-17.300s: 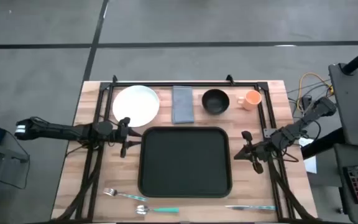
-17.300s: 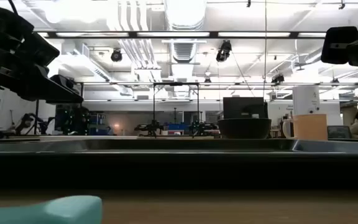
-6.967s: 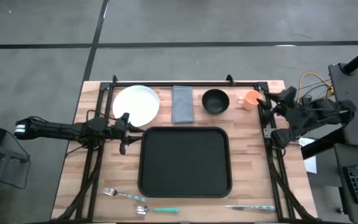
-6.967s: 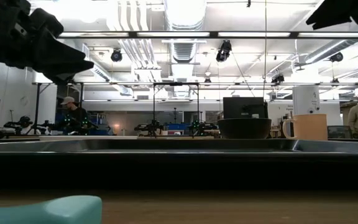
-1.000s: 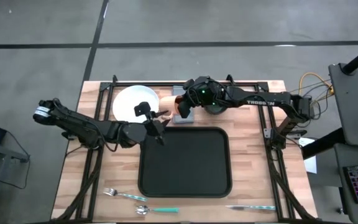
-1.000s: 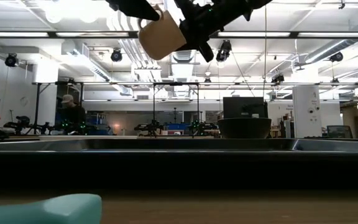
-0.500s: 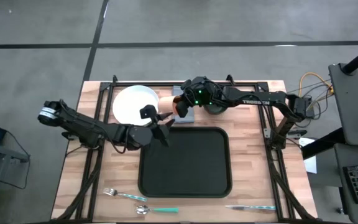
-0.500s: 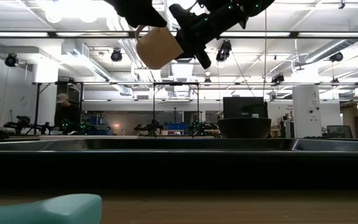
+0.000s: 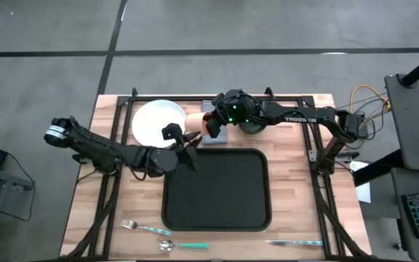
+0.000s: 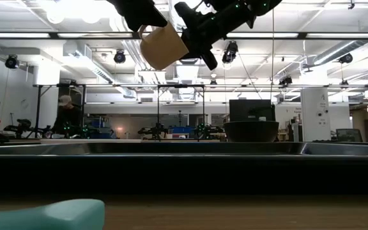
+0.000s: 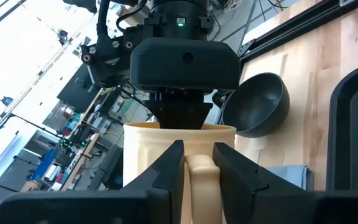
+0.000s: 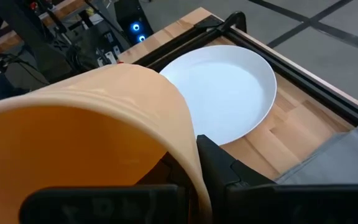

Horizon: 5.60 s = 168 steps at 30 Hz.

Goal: Set up tray
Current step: Put the orange mug on the black serving tray, then put the white plate to the bottom of the orange mug on the black serving tray

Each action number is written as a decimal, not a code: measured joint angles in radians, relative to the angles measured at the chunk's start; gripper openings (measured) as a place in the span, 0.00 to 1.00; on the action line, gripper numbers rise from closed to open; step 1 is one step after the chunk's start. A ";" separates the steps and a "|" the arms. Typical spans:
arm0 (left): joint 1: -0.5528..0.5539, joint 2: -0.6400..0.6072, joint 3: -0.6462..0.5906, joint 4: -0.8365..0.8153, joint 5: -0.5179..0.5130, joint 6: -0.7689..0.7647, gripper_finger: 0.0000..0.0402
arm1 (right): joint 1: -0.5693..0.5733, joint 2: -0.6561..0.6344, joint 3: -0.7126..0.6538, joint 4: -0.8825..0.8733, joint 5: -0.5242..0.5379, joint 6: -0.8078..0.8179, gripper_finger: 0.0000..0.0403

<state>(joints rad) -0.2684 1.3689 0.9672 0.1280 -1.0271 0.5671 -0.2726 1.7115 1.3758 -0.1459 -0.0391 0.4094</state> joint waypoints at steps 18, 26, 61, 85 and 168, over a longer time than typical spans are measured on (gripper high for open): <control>-0.005 0.000 0.000 0.006 -0.033 0.001 0.08 | -0.004 -0.012 0.010 -0.024 -0.186 -0.040 0.08; -0.020 -0.005 -0.013 -0.003 -0.049 -0.050 0.08 | 0.001 -0.176 0.010 -0.199 -0.198 -0.094 0.28; -0.089 -0.388 -0.858 0.561 0.136 -0.746 0.08 | 0.646 -0.564 -1.050 0.784 0.553 -0.077 0.33; -0.277 -0.386 -0.957 0.640 0.162 -0.789 0.08 | 0.646 -0.519 -1.029 0.785 0.566 -0.125 0.30; 0.295 -0.475 -0.234 -0.525 0.149 -0.706 0.32 | 0.520 -0.446 -0.732 0.361 0.427 -0.124 0.47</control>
<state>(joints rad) 0.0268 0.8939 0.7330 -0.3970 -0.8780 -0.1389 0.2470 1.2652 0.6437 0.2153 0.3875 0.2859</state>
